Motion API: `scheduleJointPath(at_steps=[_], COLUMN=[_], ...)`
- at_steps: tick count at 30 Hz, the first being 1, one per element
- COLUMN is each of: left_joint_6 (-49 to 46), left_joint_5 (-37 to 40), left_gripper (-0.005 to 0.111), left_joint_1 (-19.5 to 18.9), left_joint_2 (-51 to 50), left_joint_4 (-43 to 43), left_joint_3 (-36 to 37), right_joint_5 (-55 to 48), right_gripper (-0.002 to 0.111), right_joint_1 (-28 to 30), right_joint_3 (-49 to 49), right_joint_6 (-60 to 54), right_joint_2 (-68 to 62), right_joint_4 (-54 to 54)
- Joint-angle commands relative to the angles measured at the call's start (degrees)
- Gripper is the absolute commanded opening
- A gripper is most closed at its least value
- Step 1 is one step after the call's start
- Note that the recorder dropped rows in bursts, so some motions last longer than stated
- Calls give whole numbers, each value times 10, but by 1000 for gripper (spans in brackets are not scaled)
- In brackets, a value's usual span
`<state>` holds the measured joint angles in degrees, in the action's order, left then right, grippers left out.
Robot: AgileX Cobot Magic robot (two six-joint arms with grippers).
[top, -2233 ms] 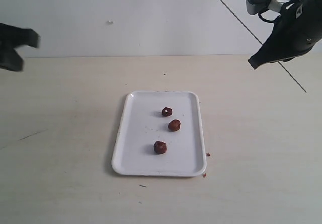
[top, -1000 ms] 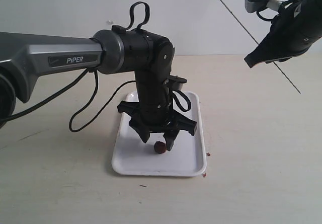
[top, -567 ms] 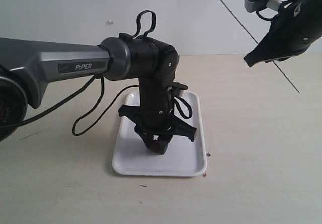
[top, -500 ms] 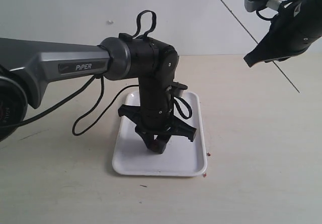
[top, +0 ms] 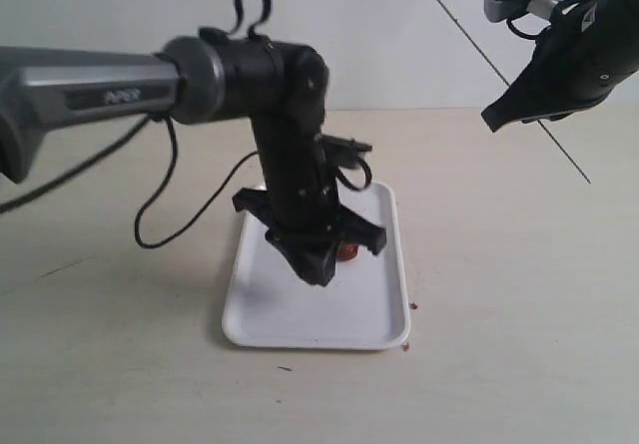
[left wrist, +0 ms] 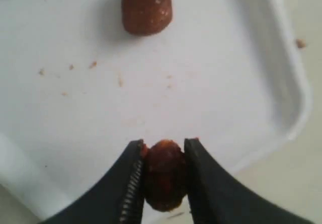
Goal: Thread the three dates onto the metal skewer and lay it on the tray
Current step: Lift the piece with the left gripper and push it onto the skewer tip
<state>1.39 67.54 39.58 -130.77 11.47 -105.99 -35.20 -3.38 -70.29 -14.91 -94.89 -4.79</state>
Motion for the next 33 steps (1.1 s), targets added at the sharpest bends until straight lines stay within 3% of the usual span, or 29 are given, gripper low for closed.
scheduleJointPath(at_steps=[1,5,9,15,21,26,33], left_joint_6=[-101,-165,-175,-179,-184,-182,-182], left_joint_5=[24,24,24,24,24,24,24], left_gripper=[27,27,27,27,27,27,27], left_joint_1=[-69,-147,-207,-264,-263,-262,-262], left_joint_2=[60,92,113,125,126,127,127], left_joint_4=[130,256,312,354,362,370,360], left_joint_3=[-1,-1,-1,-1,-1,-1,-1], right_joint_5=[-17,-29,-66,-122,-123,-127,-96], right_gripper=[0,0,0,0,0,0,0], right_joint_1=[4,4,4,4,4,4,9], right_joint_3=[1,1,1,1,1,1,1], right_joint_6=[-52,-197,-361,-527,-623,-727,-707], right_joint_2=[0,0,-11,-54,-99,-106,-104], right_joint_4=[13,117,242,263,292,393,384])
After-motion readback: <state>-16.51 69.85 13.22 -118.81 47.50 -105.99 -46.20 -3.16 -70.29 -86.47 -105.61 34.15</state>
